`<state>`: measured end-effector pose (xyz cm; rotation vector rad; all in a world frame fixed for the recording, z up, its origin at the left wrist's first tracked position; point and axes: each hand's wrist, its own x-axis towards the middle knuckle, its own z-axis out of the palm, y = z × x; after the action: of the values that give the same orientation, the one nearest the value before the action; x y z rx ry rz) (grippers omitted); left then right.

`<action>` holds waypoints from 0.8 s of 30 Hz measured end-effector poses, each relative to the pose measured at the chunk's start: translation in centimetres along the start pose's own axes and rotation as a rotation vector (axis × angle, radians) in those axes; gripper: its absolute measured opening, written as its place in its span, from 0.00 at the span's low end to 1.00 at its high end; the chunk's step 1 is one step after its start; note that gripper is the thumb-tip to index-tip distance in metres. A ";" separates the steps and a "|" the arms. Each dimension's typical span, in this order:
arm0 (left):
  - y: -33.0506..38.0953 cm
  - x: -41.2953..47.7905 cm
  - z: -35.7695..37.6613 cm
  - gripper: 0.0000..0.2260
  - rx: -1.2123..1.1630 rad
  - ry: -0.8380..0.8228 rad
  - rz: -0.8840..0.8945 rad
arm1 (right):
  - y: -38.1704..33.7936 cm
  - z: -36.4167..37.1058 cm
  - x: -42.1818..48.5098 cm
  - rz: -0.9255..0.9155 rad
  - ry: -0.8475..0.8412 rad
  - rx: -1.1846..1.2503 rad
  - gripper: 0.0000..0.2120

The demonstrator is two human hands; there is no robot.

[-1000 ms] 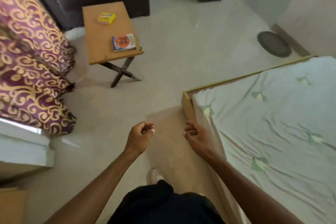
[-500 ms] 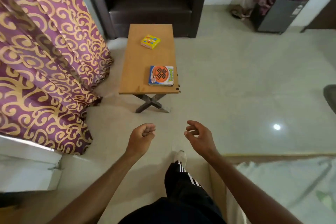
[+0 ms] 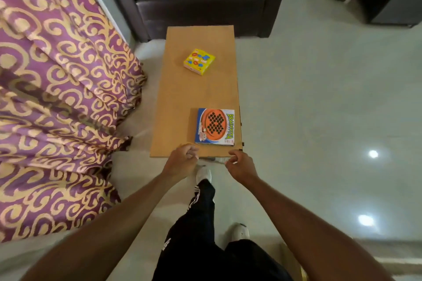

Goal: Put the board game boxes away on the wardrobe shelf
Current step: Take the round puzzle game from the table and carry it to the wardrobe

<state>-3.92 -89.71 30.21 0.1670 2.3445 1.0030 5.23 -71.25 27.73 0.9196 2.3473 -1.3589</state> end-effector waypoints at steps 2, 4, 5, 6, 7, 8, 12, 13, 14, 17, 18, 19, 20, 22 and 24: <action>0.1 6.1 0.0 0.15 0.089 -0.078 -0.003 | -0.4 1.0 5.0 0.079 -0.008 0.012 0.21; 0.7 10.2 0.4 0.16 0.151 -0.159 -0.010 | -0.9 1.7 7.9 0.127 -0.011 0.029 0.20; 0.2 14.8 1.0 0.17 0.200 -0.212 -0.025 | -0.7 3.2 11.6 0.195 -0.019 0.050 0.21; 0.4 16.1 1.2 0.16 0.245 -0.239 0.003 | -0.8 3.5 12.3 0.215 -0.024 0.061 0.21; 0.1 18.7 1.7 0.16 0.300 -0.273 0.025 | -0.7 4.3 14.1 0.250 -0.039 0.073 0.23; 0.0 21.5 2.3 0.16 0.348 -0.300 0.043 | -0.2 5.2 16.2 0.286 -0.032 0.086 0.24; -1.4 30.5 4.8 0.27 0.621 -0.400 0.108 | 1.9 8.3 21.6 0.434 -0.003 0.158 0.24; -1.7 32.3 5.3 0.30 0.707 -0.422 0.132 | 2.3 8.8 22.5 0.451 0.013 0.179 0.21; -2.2 34.0 5.9 0.33 0.757 -0.444 0.146 | 2.8 9.4 23.3 0.447 0.032 0.196 0.18; -2.6 37.1 6.7 0.39 0.751 -0.473 0.130 | 3.0 9.8 24.6 0.448 0.107 0.247 0.14; -2.5 37.5 6.7 0.40 0.738 -0.457 0.099 | 2.8 9.6 24.9 0.451 0.141 0.270 0.14; -2.7 37.8 6.8 0.39 0.721 -0.426 0.041 | 2.4 9.0 25.0 0.429 0.200 0.283 0.13; -3.0 37.7 6.8 0.36 0.719 -0.396 -0.044 | 2.2 8.4 25.1 0.380 0.272 0.285 0.13; -4.1 37.2 6.5 0.29 0.647 -0.372 -0.251 | 2.2 7.4 25.3 0.304 0.365 0.266 0.18; -5.9 36.4 6.2 0.21 0.476 -0.443 -0.420 | 2.4 6.7 26.2 0.362 0.321 0.269 0.24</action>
<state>-29.90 -78.13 5.98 0.0630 2.0408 0.1716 -13.59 -65.96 8.94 1.6597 2.0866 -1.4799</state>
